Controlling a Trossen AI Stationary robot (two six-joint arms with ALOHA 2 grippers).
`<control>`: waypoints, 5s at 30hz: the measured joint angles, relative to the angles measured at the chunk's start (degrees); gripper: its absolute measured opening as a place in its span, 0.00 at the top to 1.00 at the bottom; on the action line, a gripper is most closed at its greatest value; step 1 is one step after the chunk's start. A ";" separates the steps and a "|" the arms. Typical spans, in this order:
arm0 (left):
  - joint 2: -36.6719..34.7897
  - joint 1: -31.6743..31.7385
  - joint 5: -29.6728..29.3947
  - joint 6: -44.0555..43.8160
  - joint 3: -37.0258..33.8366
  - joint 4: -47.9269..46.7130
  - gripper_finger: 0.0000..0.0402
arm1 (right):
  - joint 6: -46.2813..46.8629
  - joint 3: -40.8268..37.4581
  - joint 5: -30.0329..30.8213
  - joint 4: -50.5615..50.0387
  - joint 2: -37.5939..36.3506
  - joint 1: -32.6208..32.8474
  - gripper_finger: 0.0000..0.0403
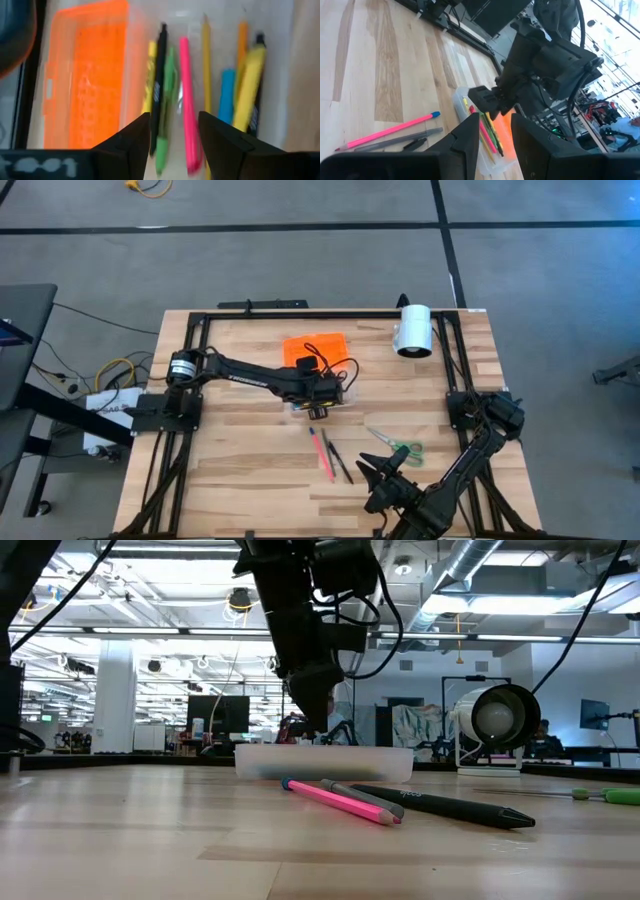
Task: Pick & place school supplies into a supply box
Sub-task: Put the green scissors into the supply box
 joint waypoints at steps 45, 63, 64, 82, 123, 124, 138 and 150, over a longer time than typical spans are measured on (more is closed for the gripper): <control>-0.09 -64.19 -51.64 -38.45 -8.21 -19.92 0.64 | 5.44 -0.25 -16.20 -1.82 0.00 -0.86 0.73; -0.09 -55.90 -62.78 -68.73 -19.03 -21.12 0.64 | 20.63 -13.05 -11.45 1.02 0.00 1.07 0.73; -0.06 -55.62 -62.70 -66.45 -18.70 -20.12 0.64 | 19.36 -13.05 -11.21 2.24 0.00 1.09 0.73; -0.04 -54.20 -54.53 -12.01 -1.16 0.74 0.64 | -30.00 -1.37 -7.26 30.37 -0.37 -1.03 0.73; -12.31 -40.78 3.56 38.63 -3.05 29.87 0.64 | -62.39 -2.46 -28.28 43.51 -9.20 0.83 0.73; -13.52 -40.51 3.84 38.17 -4.00 29.85 0.64 | -61.87 -3.66 -28.06 43.36 -10.68 0.67 0.73; -45.13 -40.36 -5.91 33.96 -32.83 48.70 0.64 | -62.09 -34.04 -28.10 68.51 -37.41 -0.69 0.73; -54.80 -45.06 -14.36 21.03 -64.52 76.59 0.64 | -38.48 -51.82 -24.91 79.97 -40.77 -3.63 0.73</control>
